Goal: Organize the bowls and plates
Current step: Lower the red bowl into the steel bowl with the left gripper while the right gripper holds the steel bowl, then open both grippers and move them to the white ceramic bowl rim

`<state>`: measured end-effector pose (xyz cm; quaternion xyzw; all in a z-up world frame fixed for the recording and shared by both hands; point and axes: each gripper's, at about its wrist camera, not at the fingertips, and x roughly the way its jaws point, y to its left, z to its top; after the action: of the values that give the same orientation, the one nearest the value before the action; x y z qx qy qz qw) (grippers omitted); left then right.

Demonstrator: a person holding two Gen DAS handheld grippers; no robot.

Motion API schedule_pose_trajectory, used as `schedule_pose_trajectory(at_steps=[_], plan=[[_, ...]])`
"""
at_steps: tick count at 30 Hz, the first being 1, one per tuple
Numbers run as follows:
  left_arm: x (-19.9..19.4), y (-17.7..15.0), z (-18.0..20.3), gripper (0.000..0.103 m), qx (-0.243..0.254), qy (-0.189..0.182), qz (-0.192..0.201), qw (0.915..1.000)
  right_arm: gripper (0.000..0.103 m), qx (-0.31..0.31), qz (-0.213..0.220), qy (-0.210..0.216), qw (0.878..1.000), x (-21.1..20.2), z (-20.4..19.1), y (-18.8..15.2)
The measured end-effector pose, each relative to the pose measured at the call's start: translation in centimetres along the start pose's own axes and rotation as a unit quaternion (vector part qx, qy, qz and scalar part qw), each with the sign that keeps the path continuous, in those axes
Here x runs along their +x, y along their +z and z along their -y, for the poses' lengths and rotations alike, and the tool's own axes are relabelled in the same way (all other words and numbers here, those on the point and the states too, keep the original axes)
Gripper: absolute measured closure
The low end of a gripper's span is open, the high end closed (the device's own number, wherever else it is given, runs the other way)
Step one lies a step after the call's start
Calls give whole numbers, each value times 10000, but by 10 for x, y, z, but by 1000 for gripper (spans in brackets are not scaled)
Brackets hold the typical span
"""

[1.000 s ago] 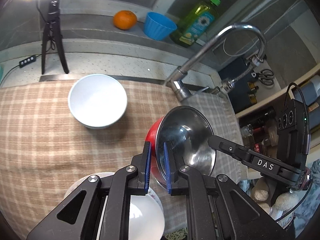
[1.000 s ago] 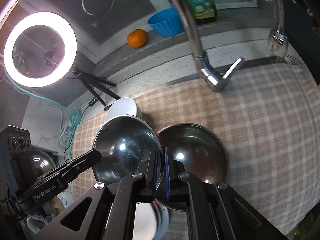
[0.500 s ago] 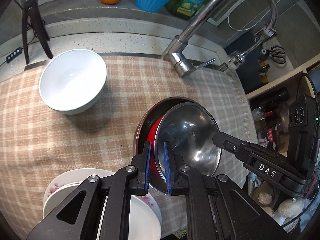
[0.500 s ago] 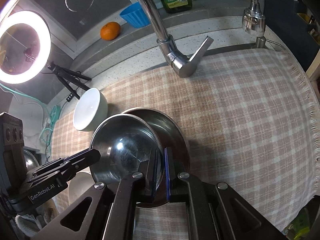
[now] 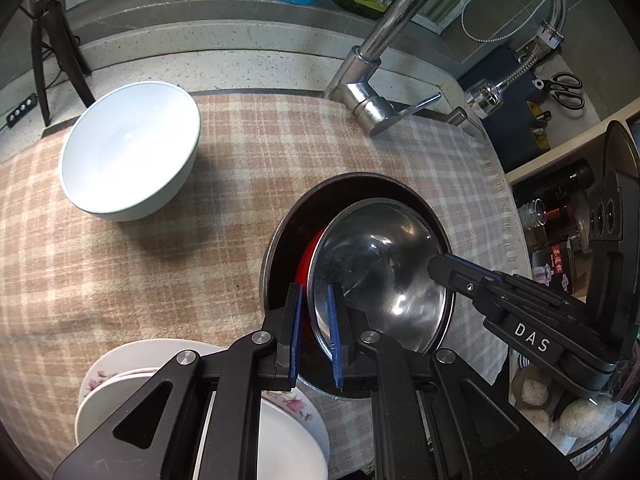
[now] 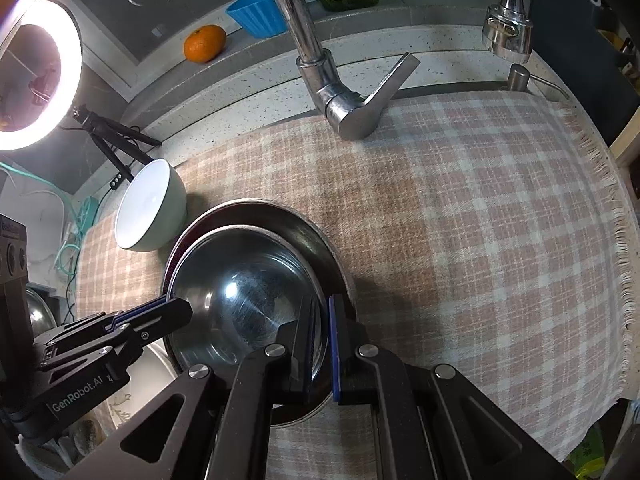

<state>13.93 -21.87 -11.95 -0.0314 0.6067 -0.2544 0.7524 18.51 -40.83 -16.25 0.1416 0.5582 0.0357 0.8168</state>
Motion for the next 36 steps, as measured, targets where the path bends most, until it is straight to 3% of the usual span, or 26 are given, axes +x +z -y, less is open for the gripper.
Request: schedule_pose_trajectory(at_steps=[12, 19, 23, 27, 31, 36], plan=[[-1, 1, 3, 88, 111, 90, 31, 9999, 94, -76, 102, 2, 9999, -1, -1, 3], [-17, 1, 3, 88, 177, 7, 203, 9996, 80, -64, 273, 94, 9996, -15, -5, 4], [-29, -1, 0, 86, 211, -15, 312, 9993, 79, -251, 419, 52, 9988, -25, -16, 3], [-42, -4, -12, 83, 197, 93, 482, 9986, 70, -594, 600, -17, 9964, -35, -30, -2], [-52, -6, -31, 83, 7, 126, 593, 9982, 70, -1001, 866, -262, 9909, -42, -45, -7], [-66, -9, -60, 83, -267, 206, 706, 9969, 70, -1238, 1009, -253, 9868, -46, -60, -7]])
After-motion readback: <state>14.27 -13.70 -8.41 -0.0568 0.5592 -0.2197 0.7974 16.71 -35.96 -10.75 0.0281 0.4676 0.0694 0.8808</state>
